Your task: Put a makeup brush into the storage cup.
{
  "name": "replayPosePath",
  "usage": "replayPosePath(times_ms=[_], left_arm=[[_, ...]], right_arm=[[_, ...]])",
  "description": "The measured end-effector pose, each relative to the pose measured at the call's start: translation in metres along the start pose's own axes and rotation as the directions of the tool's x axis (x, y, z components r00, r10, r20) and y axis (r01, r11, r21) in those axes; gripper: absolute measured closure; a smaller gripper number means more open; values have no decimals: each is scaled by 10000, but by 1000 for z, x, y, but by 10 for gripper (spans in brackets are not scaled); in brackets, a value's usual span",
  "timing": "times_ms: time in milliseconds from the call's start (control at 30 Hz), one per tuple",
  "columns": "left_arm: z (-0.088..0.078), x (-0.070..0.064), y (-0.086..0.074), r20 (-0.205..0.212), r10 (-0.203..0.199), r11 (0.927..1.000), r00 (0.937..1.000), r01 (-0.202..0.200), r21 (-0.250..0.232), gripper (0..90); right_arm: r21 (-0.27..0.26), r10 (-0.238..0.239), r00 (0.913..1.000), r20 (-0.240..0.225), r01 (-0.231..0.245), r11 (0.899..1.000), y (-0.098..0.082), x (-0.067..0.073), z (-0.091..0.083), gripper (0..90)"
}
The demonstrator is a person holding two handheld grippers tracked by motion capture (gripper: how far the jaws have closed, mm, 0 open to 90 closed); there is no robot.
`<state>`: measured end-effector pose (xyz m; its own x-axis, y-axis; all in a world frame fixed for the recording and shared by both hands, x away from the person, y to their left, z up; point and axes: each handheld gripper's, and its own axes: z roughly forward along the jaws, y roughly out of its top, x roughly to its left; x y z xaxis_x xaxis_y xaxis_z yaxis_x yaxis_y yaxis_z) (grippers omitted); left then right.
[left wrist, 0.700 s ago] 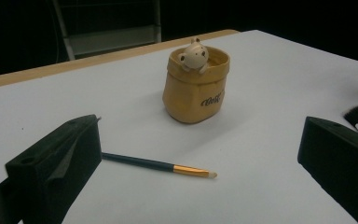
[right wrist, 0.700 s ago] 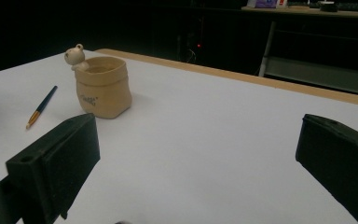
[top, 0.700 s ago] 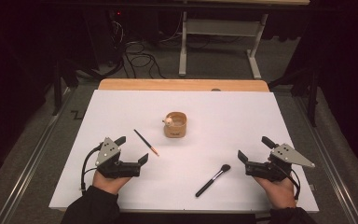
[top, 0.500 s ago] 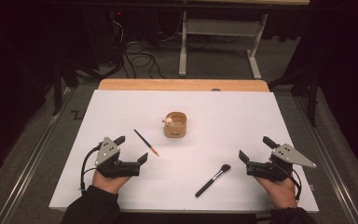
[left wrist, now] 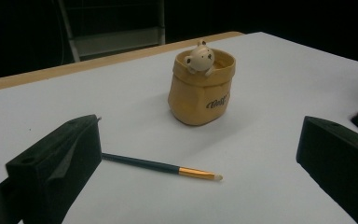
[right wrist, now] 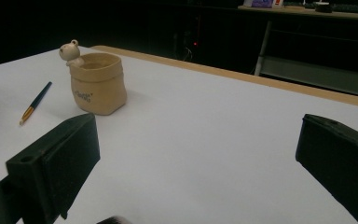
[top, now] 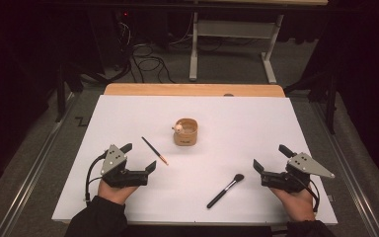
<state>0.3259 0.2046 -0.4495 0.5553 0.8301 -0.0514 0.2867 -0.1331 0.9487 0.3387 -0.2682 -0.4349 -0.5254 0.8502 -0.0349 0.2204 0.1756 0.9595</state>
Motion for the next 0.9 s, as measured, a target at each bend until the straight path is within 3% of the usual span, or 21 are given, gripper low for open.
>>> replayPosePath(times_ms=[900], left_arm=[[2,3,-1,-141,-25,10000,9999,26,87,6]], right_arm=[[22,-70,10000,-6,70,10000,-1,1,2,2]])
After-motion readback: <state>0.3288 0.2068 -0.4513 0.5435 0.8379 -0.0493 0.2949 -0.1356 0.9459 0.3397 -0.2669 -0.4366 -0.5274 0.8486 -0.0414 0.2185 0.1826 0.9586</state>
